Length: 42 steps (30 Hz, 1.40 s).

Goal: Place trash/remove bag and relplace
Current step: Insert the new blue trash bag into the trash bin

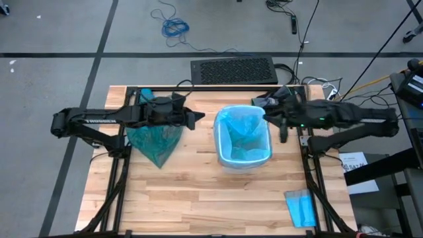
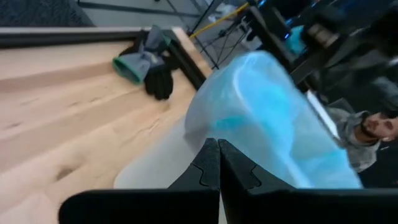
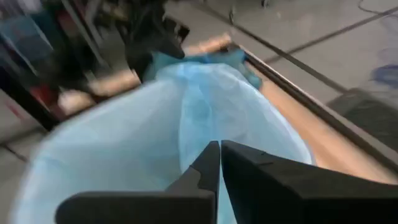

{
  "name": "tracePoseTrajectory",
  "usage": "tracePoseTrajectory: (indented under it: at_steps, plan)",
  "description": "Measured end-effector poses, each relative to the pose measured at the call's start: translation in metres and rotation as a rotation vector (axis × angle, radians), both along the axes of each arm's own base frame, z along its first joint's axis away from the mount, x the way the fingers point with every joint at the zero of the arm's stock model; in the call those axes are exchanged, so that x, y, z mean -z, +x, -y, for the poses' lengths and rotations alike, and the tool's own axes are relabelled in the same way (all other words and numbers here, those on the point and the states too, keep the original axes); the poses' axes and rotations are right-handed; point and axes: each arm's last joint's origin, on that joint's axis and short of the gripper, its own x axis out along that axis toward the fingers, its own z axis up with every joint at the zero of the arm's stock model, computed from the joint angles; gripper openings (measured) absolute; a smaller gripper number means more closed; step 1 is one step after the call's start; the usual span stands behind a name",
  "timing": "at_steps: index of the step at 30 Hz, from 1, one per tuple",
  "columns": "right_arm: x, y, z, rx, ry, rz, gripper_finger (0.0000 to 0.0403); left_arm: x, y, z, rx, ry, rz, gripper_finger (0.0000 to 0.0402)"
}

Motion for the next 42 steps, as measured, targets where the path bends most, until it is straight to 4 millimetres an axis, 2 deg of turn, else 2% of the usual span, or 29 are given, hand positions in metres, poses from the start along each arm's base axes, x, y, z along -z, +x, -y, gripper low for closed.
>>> tracePoseTrajectory:
  at_steps: [3,7,13,21,31,37,42]
  plan:
    - [-0.018,0.027,-0.001,-0.038,-0.099,-0.165,0.0002,0.009,0.008,0.003,0.011,-0.005,-0.034,0.0000]
    - [-0.033,0.054,-0.002,-0.122,-0.142,-0.357,0.0001,0.018,0.017,0.005,0.022,-0.014,-0.067,0.0000]
    - [-0.043,0.095,-0.009,-0.269,-0.176,-0.441,0.0000,0.029,0.026,0.006,0.026,-0.020,-0.105,0.0000]
    - [-0.002,0.131,-0.013,-0.358,-0.187,-0.689,0.0000,0.031,0.027,0.007,0.033,-0.023,-0.110,0.0000]
    - [0.037,0.168,-0.013,-0.422,-0.170,-0.814,0.0000,0.031,0.027,0.007,0.034,-0.023,-0.110,0.0000]
    - [0.056,0.183,-0.013,-0.449,-0.155,-0.871,0.0000,0.031,0.027,0.008,0.041,-0.023,-0.111,0.0000]
    - [0.067,0.186,-0.013,-0.436,-0.138,-0.850,0.0000,0.031,0.027,0.009,0.045,-0.018,-0.107,0.0000]
